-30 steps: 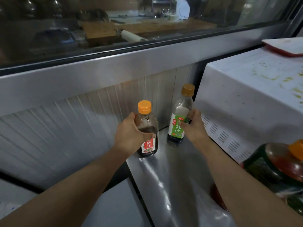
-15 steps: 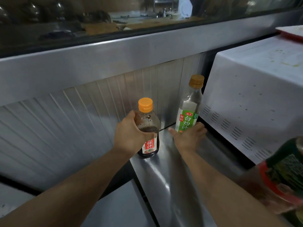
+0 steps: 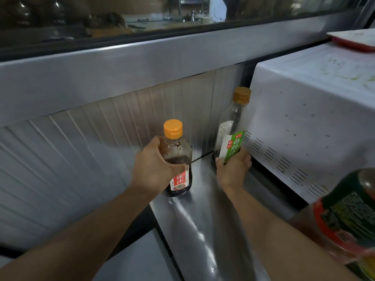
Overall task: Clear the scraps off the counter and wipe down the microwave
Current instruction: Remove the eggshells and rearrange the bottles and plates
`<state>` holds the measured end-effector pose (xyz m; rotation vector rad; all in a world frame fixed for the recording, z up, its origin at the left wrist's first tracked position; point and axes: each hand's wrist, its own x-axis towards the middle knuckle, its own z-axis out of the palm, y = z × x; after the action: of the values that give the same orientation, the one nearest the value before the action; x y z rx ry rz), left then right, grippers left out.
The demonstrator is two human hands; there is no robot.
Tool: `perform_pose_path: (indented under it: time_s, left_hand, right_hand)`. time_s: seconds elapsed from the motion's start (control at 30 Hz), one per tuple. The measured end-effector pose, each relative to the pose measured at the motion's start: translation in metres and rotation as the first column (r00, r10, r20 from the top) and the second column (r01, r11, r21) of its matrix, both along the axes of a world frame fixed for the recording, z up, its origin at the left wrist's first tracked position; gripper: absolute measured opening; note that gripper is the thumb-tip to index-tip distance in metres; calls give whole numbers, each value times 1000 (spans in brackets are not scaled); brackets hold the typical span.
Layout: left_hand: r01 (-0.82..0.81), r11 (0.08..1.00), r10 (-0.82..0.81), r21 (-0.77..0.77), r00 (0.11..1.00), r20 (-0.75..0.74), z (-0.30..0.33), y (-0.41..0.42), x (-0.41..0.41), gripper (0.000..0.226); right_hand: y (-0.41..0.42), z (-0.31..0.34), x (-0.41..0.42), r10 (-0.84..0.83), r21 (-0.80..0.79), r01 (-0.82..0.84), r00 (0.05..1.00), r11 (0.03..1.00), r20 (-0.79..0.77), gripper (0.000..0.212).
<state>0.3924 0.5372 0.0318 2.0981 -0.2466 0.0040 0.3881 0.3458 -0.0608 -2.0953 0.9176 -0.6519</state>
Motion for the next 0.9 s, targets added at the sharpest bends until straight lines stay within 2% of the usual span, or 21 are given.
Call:
perform_pose_path:
  time_s: [0.13,0.3,0.73,0.9]
  left_hand:
    - [9,1000,-9,-1,1000,-7,2,-5,0,65]
    - [5,1000,-5,7,1000,5,-3,-11,2,63]
    - [5,999,-6,45,1000,13,-3,-34,4,64]
    - [-23,999,21,49,999,28,1,-47,7,63]
  right_hand:
    - [-1,-1,0,-7,70,11,998,998,-59,59]
    - [-4,-1,15,-8,127,9,1000,992,-8,55]
    - [-17,3,29,-37,121,38,999,992,-7,49]
    - [-15,14,16,-1,124,4,1000,992,-20,55]
